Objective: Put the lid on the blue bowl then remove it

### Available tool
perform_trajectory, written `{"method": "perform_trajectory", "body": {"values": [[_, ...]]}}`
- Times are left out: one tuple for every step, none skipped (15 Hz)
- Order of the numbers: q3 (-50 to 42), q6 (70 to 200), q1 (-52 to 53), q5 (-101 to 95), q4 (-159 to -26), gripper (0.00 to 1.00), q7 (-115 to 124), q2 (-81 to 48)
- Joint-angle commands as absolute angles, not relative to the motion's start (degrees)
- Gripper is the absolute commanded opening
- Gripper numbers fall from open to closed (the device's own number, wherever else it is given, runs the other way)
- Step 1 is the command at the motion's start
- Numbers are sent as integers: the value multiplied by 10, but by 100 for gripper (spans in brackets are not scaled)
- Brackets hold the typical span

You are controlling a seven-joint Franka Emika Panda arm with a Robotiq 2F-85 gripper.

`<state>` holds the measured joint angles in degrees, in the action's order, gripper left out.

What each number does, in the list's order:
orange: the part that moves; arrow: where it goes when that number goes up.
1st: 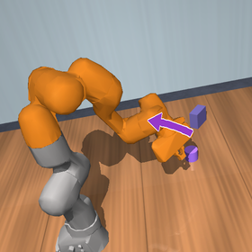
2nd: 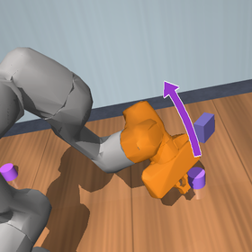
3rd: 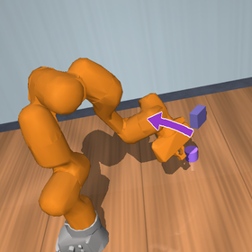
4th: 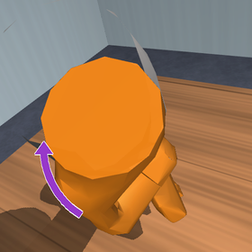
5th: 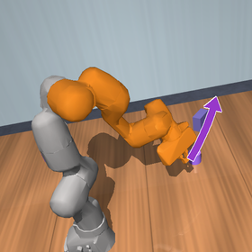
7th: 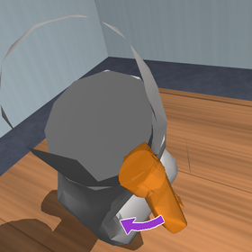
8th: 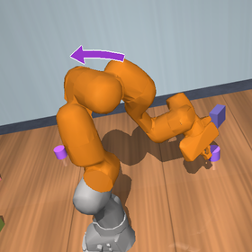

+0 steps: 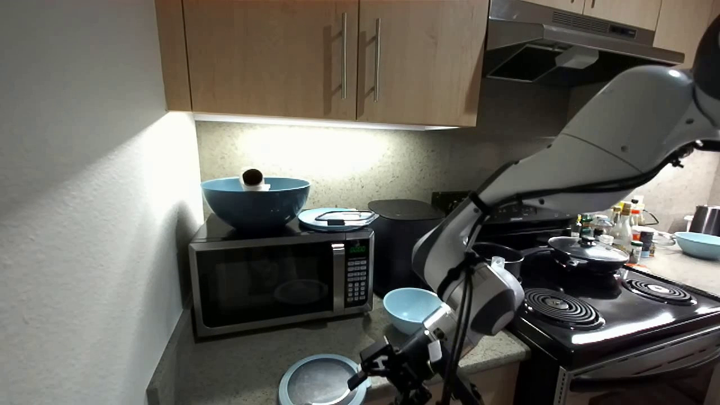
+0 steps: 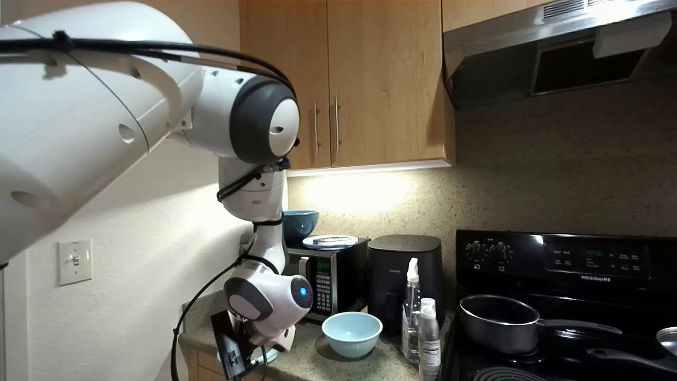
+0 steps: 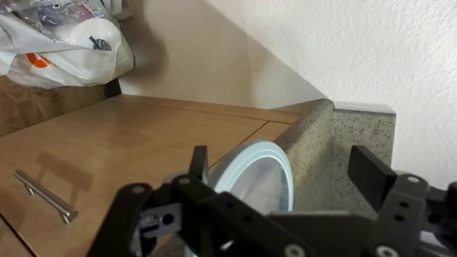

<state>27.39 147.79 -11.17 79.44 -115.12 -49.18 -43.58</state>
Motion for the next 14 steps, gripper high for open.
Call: {"method": "perform_trajectory", "body": {"values": [[289, 1506, -131, 914, -1127, 100, -568, -502], [218, 1453, -71, 964, -1122, 100, -574, -483], [194, 1430, -52, 925, -1135, 100, -543, -464], [176, 1419, -39, 947, -1128, 100, -552, -473], [164, 1415, -30, 957, -1123, 100, -553, -477], [160, 1416, -24, 960, -1119, 100, -552, -478], [156, 1405, -12, 962, -1108, 100, -570, -487], [142, 1392, 2, 962, -1102, 100, -577, -492], [132, 1383, 17, 967, -1097, 100, -585, -496], [125, 1370, 27, 968, -1093, 100, -583, -498], [118, 1361, 36, 974, -1090, 100, -590, -498], [113, 1349, 44, 976, -1089, 100, -588, -497], [109, 1340, 50, 982, -1087, 100, -595, -495], [105, 1329, 56, 981, -1085, 100, -596, -495]]}}
